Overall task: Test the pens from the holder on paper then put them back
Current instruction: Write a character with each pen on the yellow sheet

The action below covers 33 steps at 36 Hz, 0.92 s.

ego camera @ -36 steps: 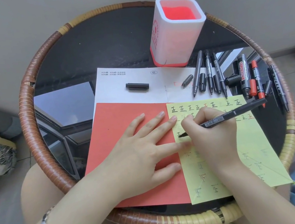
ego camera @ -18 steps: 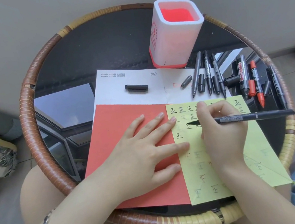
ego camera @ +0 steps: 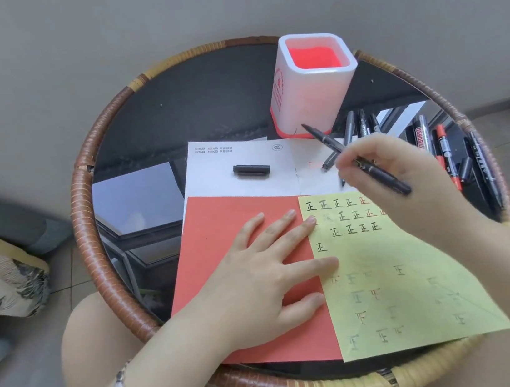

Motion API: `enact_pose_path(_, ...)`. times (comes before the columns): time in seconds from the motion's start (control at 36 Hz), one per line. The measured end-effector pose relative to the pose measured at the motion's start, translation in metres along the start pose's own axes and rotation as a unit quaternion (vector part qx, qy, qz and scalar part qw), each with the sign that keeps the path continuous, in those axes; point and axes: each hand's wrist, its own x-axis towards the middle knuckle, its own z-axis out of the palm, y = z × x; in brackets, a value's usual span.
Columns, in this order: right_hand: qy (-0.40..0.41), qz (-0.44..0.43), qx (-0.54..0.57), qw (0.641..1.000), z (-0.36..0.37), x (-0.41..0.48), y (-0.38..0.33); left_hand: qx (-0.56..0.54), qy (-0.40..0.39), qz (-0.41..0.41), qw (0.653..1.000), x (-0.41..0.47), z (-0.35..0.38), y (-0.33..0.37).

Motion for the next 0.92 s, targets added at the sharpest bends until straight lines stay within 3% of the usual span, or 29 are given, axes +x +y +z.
enact_pose_path(0.17, -0.16, 0.025, 0.035, 0.986, 0.007, 0.025, -0.008, -0.02, 0.003, -0.001, 1.0, -0.001, 0.0, 0.0)
enact_pose_path(0.33, -0.017, -0.022, -0.088, 0.996, 0.04, 0.056, 0.01, -0.018, 0.011, -0.002, 1.0, -0.001, 0.001, -0.002)
enact_pose_path(0.5, -0.029, -0.071, -0.245, 0.966, 0.06, 0.066, 0.03, -0.02, 0.007, 0.0, 1.0, -0.001, 0.0, -0.002)
enact_pose_path(0.61, -0.026, -0.072, -0.243, 0.967, 0.059, 0.06, 0.035, -0.017, 0.006, 0.002, 1.0, -0.001, 0.0, -0.003)
enact_pose_path(0.75, 0.028, 0.0, -0.138, 0.99, 0.036, 0.053, 0.029, -0.014, 0.006, 0.0, 1.0, -0.001, 0.0, -0.003)
enact_pose_path(0.83, 0.079, 0.082, -0.164, 0.98, 0.011, 0.05, 0.029, -0.013, 0.004, -0.004, 1.0, -0.001, 0.001, -0.003)
enact_pose_path(0.92, 0.071, 0.171, -0.233, 0.955, -0.01, 0.052, 0.036, -0.004, 0.006, -0.003, 1.0, -0.002, 0.001, -0.003)
